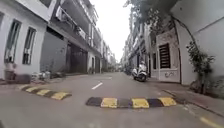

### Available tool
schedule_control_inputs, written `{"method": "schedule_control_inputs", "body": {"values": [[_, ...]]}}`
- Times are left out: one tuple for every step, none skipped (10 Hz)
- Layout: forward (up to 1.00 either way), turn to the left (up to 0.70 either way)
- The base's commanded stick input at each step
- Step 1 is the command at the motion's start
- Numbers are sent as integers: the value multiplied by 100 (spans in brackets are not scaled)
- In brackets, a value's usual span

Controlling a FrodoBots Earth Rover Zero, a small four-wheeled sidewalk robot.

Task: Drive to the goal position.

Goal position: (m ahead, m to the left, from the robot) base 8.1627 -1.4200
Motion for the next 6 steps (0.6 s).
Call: {"method": "schedule_control_inputs", "body": {"values": [[50,0],[50,0],[50,0],[50,0],[50,0],[50,0]]}}
